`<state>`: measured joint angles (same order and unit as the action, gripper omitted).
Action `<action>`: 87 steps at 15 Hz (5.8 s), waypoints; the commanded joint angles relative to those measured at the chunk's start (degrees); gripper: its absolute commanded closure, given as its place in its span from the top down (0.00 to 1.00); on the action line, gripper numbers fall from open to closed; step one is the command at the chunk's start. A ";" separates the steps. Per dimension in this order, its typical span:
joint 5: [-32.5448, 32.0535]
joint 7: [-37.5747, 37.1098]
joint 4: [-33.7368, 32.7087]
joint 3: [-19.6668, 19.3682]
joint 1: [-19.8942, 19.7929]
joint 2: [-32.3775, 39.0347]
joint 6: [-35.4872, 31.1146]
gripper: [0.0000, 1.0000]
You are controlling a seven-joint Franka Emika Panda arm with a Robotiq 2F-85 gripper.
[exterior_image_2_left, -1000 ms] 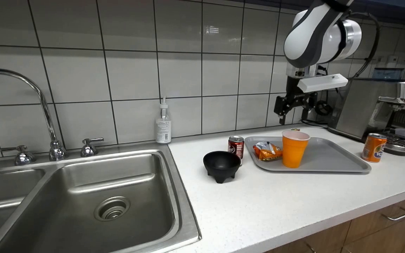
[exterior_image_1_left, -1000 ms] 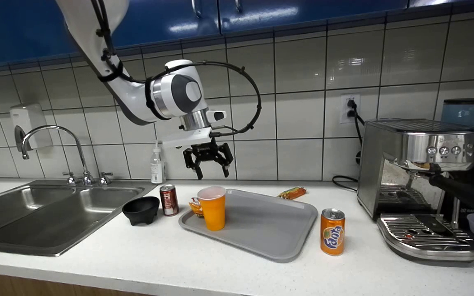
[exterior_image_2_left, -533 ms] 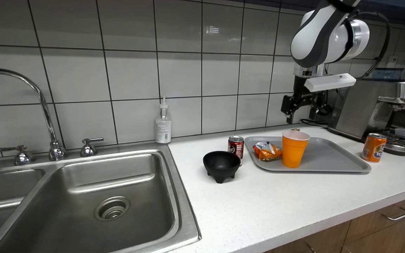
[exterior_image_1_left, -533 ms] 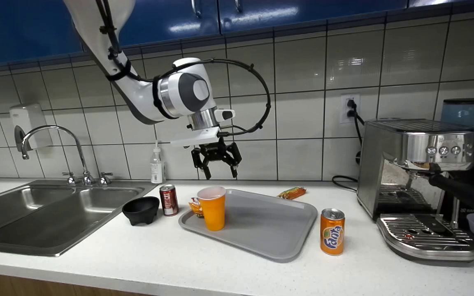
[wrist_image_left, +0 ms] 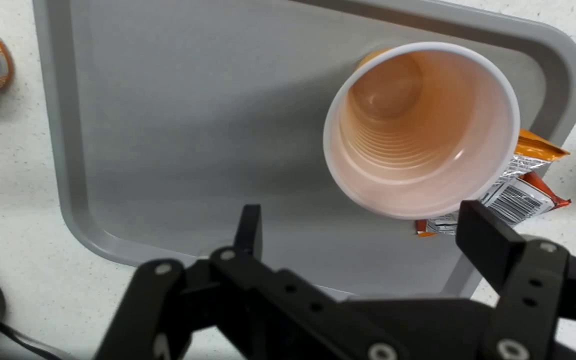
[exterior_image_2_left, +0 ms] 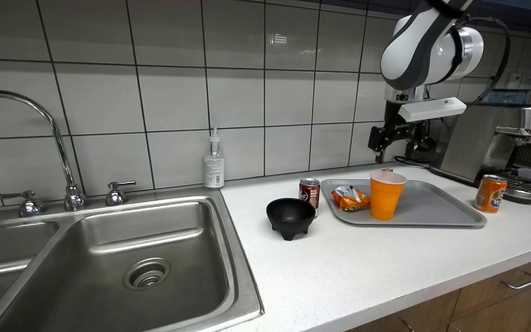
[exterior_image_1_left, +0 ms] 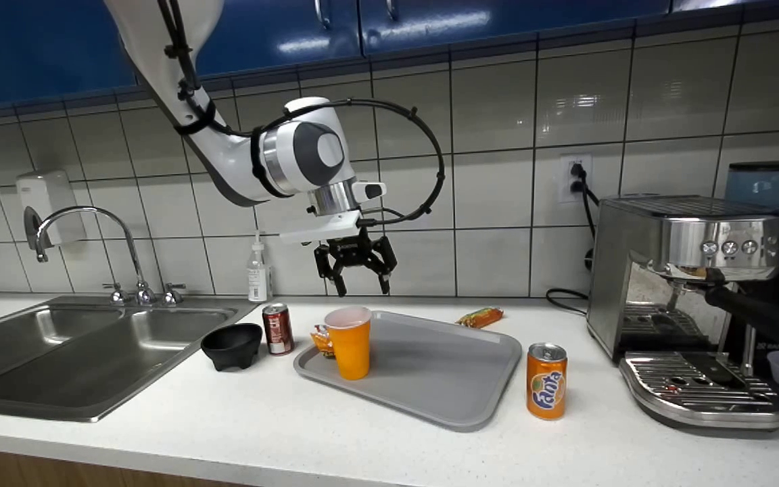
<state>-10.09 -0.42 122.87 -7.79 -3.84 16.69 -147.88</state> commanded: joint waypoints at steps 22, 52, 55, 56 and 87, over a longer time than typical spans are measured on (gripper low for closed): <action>0.99 -8.04 -9.55 -2.86 -0.43 6.47 -2.73 1.00; 7.70 -13.01 -33.25 -4.88 -2.46 25.35 -0.42 1.00; 7.72 -13.23 -33.66 -4.91 -2.45 25.64 -0.38 1.00; 7.72 -13.26 -33.76 -4.92 -2.46 25.70 -0.37 1.00; 7.30 -12.21 -17.58 -4.92 -1.29 14.15 -1.35 1.00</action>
<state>-2.27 -12.98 99.55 -12.62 -5.72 35.82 -149.14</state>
